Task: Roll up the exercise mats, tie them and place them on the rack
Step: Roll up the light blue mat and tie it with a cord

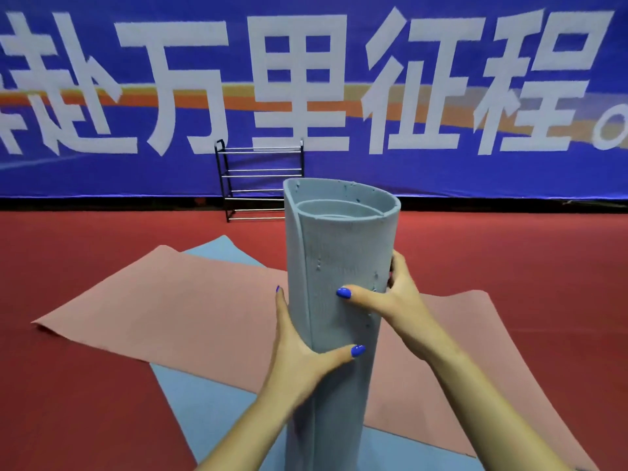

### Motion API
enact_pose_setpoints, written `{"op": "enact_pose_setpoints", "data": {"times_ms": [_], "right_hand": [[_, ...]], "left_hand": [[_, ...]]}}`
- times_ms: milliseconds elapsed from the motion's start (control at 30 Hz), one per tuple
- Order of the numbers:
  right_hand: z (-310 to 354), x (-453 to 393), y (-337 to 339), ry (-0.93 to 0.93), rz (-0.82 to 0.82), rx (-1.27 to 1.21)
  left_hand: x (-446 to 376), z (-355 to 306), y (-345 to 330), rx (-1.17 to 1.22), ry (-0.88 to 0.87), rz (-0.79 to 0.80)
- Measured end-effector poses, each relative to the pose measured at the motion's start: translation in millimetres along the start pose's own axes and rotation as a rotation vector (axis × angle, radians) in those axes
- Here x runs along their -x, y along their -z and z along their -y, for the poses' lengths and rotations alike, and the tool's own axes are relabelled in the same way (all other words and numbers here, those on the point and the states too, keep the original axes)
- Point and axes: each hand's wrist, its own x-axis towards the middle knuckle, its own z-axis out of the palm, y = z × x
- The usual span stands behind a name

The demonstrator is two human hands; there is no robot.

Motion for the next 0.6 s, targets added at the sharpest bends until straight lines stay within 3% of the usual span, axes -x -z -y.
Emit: {"op": "enact_pose_setpoints", "data": {"times_ms": [200,400,533,600], "right_hand": [[14.8,-0.2,-5.7,0.067,-0.066,0.050],[81.7,-0.6,-4.4,0.351,-0.007,0.267],[112.9,-22.7,17.1,0.637,0.019,0.276],[94.4,-31.7,17.5,0.563,0.096,0.394]], "left_hand": [[-2.4,-16.6,0.7,-0.004,-0.125,-0.069],[-2.4,-55.9,12.6,0.048,-0.291,-0.153],[-8.9,-49.9,9.8,0.026,-0.260,-0.056],[-11.7,-26.4,4.6,0.022,-0.173,0.024]]}}
